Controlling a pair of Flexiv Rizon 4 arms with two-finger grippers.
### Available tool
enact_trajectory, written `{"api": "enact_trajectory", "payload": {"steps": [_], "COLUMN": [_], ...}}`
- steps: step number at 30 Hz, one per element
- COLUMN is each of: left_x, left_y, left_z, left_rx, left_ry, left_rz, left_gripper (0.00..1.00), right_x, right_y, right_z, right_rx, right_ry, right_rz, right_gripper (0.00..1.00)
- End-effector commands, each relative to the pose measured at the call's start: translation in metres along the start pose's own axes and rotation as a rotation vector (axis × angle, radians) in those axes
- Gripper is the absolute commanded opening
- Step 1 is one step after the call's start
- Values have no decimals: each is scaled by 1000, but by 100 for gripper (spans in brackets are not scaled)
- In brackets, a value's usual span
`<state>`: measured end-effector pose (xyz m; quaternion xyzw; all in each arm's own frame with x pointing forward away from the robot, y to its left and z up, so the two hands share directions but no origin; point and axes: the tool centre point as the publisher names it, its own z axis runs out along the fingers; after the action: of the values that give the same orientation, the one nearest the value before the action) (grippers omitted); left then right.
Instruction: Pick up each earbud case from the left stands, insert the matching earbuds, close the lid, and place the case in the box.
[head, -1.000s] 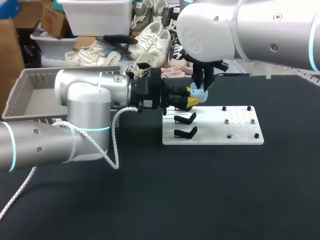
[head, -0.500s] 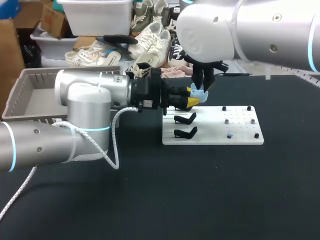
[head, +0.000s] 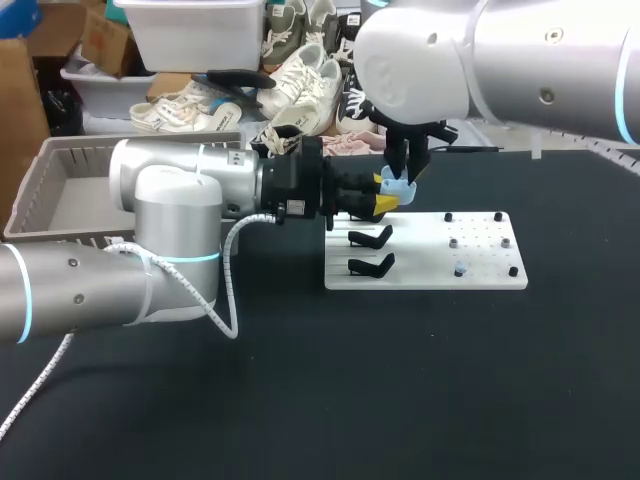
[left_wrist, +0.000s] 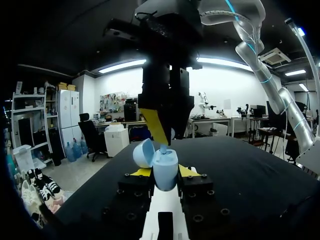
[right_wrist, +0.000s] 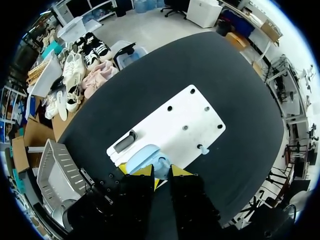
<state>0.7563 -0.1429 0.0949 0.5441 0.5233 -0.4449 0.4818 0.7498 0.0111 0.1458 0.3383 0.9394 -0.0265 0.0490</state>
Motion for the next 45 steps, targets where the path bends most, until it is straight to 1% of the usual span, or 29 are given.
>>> {"api": "enact_trajectory", "payload": {"steps": [1, 10, 18, 23, 45], "left_x": [0, 0, 0, 0, 0], "left_y": [-1, -1, -1, -1, -1], "left_z": [0, 0, 0, 0, 0], "left_rx": [-4, -4, -4, -4, -4], "left_ry": [-1, -1, -1, -1, -1], "left_rz": [1, 1, 1, 1, 1], "left_gripper": [0, 0, 0, 0, 0], "right_x": [1, 4, 10, 12, 5], "right_y": [-4, -11, -16, -17, -6], "right_z": [-1, -3, -10, -9, -6], "right_rx": [-5, -18, -30, -28, -30], "right_ry": [-2, -16, -64, -70, -76], "right_rz": [-5, -49, -173, -233, -267], "right_gripper": [0, 0, 0, 0, 0]}}
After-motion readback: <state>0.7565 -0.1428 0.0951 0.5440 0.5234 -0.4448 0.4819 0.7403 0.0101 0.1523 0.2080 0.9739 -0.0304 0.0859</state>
